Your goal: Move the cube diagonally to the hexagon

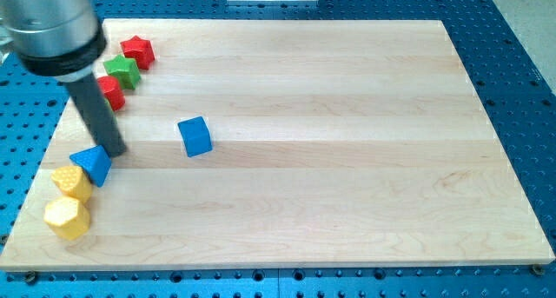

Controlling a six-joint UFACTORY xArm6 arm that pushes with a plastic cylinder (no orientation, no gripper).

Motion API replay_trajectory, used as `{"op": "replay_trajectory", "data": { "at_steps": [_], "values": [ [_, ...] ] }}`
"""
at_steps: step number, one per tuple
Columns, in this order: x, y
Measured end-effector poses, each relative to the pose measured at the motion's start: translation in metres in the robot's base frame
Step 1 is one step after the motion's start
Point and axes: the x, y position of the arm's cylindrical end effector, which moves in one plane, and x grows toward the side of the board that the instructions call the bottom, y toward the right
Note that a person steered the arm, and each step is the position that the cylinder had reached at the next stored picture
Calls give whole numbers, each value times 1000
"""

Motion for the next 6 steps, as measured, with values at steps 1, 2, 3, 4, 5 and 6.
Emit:
{"op": "replay_trajectory", "data": {
  "at_steps": [1,2,3,4,5,6],
  "values": [
    [-1,30],
    [-4,88],
    [-5,100],
    [-14,102],
    [-19,105],
    [-12,72]
  ]
}}
